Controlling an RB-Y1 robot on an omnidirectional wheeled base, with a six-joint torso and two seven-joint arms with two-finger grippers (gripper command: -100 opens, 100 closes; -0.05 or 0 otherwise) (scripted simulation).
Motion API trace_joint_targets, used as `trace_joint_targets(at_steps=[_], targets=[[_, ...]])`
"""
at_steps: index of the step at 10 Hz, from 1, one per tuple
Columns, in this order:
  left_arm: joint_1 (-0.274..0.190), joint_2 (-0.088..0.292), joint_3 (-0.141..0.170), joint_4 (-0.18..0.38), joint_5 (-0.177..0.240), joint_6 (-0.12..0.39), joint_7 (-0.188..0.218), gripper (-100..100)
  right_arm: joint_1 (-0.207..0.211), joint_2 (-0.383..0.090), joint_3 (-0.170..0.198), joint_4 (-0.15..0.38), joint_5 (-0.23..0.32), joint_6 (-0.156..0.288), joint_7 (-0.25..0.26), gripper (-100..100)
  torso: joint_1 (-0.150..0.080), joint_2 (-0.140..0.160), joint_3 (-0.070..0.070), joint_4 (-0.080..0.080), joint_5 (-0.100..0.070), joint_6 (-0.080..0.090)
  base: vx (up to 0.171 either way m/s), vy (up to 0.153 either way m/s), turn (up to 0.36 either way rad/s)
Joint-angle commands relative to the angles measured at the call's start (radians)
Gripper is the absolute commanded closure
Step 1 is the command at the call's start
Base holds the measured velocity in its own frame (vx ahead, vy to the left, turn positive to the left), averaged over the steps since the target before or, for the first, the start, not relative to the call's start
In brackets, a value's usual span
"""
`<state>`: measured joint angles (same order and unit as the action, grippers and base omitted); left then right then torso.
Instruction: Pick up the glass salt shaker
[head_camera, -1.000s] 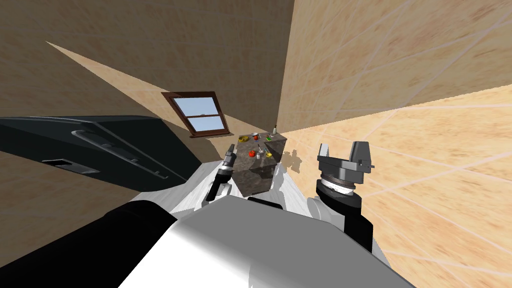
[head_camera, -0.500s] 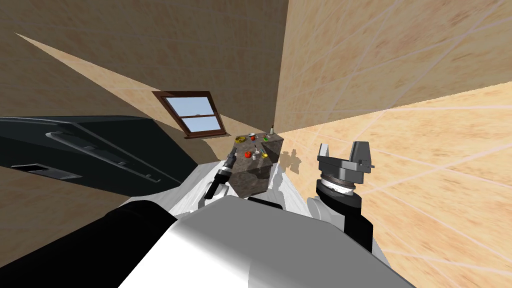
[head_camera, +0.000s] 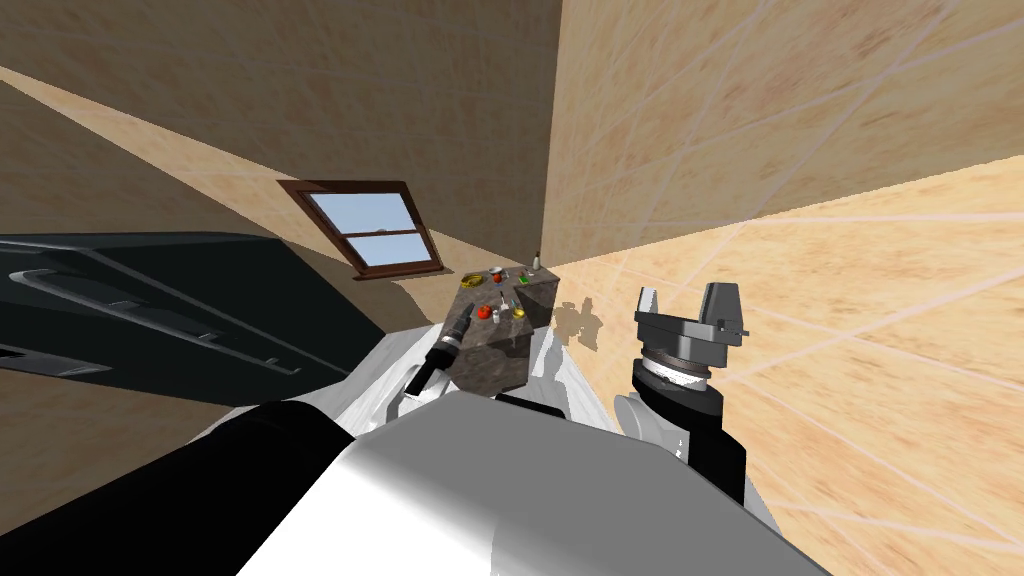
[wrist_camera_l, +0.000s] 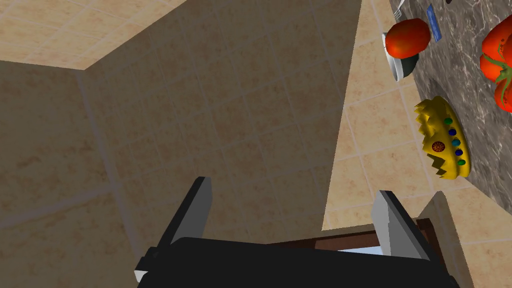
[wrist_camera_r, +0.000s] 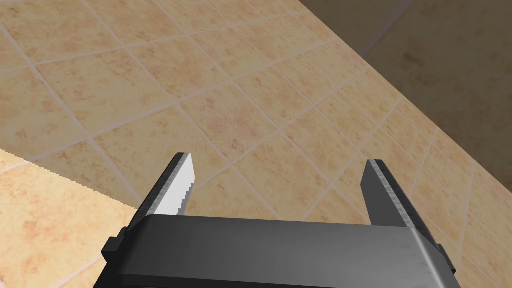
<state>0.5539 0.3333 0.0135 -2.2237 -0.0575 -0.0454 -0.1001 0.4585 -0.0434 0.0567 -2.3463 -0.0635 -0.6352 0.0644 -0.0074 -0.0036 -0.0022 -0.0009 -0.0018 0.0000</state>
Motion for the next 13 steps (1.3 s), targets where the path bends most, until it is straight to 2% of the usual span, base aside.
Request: trace_joint_targets(at_steps=[1, 6, 7, 11, 12, 13], targets=[[0.005, 0.037, 0.008, 0.022, 0.004, 0.045, -0.009, -100, 0.000, 0.000, 0.000, 0.000, 0.000, 0.000, 0.000, 0, 0.000, 0.000, 0.000, 0.000, 0.000, 0.000, 0.078, -0.113, -0.055], [0.030, 0.157, 0.029, 0.073, 0.015, 0.181, -0.038, -100, 0.000, 0.000, 0.000, 0.000, 0.000, 0.000, 0.000, 0, 0.000, -0.001, 0.000, 0.000, 0.000, 0.000, 0.071, -0.121, -0.061], [0.030, 0.157, 0.029, 0.073, 0.015, 0.188, -0.038, -100, 0.000, 0.000, 0.000, 0.000, 0.000, 0.000, 0.000, 0, -0.001, 0.000, 0.000, 0.000, 0.000, 0.000, 0.049, -0.074, -0.006], [0.049, 0.265, 0.047, 0.124, 0.024, 0.308, -0.062, -100, 0.000, 0.000, 0.000, 0.000, 0.000, 0.000, 0.000, 0, 0.001, 0.000, 0.000, 0.000, 0.000, 0.000, 0.064, -0.093, -0.059], [0.049, 0.266, 0.047, 0.124, 0.024, 0.308, -0.062, -100, 0.000, 0.000, 0.000, 0.000, 0.000, 0.000, 0.000, 0, 0.000, -0.001, 0.000, 0.000, 0.000, 0.000, 0.062, -0.086, -0.012], [0.053, 0.294, 0.051, 0.138, 0.026, 0.339, -0.068, -100, 0.000, 0.000, 0.000, 0.000, 0.000, 0.000, 0.000, 0, 0.001, 0.000, 0.000, 0.000, 0.000, 0.000, 0.057, -0.068, -0.038]])
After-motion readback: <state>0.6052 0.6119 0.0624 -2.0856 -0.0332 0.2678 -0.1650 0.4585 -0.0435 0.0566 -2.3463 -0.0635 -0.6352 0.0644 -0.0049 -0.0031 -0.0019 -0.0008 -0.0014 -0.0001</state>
